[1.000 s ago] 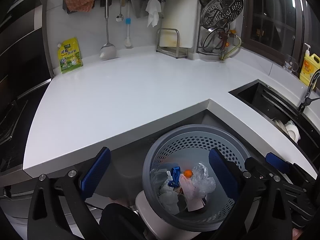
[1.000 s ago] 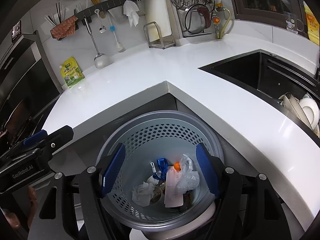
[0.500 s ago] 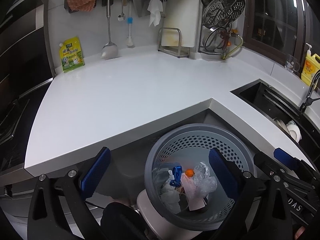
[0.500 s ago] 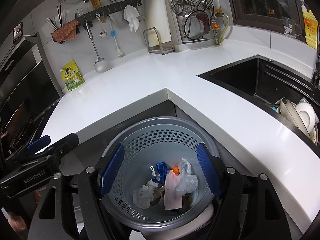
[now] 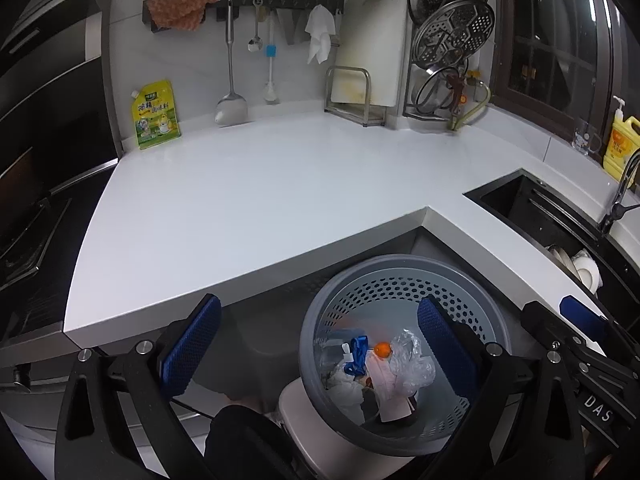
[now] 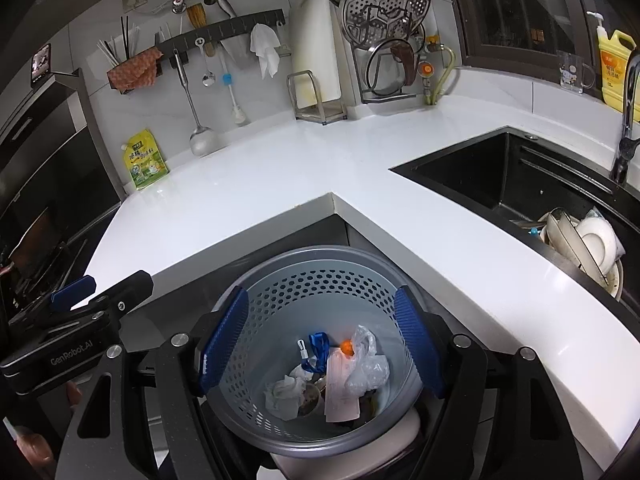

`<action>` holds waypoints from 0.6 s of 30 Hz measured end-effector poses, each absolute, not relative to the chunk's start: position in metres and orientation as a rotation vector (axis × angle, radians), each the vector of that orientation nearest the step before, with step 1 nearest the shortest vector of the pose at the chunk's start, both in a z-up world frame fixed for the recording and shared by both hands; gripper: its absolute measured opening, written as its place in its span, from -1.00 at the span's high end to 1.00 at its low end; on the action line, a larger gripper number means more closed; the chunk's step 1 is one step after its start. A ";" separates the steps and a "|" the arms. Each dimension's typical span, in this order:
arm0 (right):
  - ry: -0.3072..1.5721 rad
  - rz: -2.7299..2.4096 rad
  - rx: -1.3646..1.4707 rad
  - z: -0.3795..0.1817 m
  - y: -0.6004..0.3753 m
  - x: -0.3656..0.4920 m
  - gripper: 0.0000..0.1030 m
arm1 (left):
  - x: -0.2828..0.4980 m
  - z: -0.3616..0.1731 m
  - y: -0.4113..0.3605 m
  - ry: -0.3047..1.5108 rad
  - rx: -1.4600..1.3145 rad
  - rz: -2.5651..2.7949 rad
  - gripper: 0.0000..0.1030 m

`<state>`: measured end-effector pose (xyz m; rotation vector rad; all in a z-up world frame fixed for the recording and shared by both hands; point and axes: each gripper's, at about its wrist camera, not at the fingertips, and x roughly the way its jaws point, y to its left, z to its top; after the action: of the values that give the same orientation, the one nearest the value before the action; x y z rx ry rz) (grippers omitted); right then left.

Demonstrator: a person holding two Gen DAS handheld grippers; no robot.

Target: Collect trash

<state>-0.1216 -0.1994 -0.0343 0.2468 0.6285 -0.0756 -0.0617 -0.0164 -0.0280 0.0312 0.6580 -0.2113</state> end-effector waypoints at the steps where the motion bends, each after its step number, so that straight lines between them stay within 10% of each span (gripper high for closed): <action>1: 0.625 -0.077 0.245 -0.033 -0.199 -0.123 -0.45 | -0.062 -0.027 -0.016 0.656 0.031 -0.210 -0.87; 18: 0.599 -0.066 0.236 -0.022 -0.193 -0.132 -0.45 | -0.076 -0.020 -0.011 0.626 0.030 -0.203 -0.87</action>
<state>-0.1318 -0.1932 -0.0222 0.2357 0.5989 -0.0663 -0.0756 -0.0115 -0.0199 0.0304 0.6262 -0.2031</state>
